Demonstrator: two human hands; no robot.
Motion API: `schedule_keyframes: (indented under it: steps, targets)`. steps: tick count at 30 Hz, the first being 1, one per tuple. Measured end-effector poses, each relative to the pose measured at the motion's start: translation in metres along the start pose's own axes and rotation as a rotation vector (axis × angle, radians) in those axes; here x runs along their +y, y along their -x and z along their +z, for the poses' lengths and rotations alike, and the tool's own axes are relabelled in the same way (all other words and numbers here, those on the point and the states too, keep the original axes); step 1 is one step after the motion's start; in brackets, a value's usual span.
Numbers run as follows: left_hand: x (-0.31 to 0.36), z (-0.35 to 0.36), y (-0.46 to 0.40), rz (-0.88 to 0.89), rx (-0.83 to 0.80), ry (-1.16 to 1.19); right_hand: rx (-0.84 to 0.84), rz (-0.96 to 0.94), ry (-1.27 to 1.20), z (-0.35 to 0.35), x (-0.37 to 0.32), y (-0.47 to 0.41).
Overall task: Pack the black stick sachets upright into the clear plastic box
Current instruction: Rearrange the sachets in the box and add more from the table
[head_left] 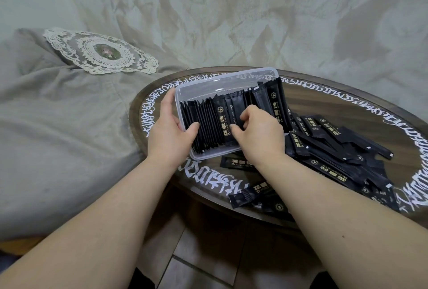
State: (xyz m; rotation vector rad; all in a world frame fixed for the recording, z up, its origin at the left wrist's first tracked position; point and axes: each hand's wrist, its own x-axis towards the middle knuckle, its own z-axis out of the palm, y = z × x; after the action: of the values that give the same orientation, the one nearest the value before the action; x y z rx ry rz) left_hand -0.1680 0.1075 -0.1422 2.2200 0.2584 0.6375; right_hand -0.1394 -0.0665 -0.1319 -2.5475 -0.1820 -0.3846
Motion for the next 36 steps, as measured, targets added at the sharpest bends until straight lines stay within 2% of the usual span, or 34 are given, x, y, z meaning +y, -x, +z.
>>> schedule_keyframes:
  steps: [9, 16, 27, 36]
  targets:
    - [0.000, 0.001, 0.001, 0.024, 0.005, 0.009, -0.008, 0.078, 0.070, 0.002, -0.004, -0.003]
    - [-0.001, 0.003, -0.001, 0.021, 0.004, 0.021, -0.089, 0.020, 0.048, 0.006, -0.007, -0.003]
    - [0.002, 0.002, -0.001, 0.033, 0.000, 0.009, -0.147, 0.095, 0.186, 0.011, -0.018, -0.006]
    - [0.000, 0.003, -0.002, 0.032, -0.003, 0.003, -0.180, -0.047, 0.086, 0.011, -0.019, -0.001]
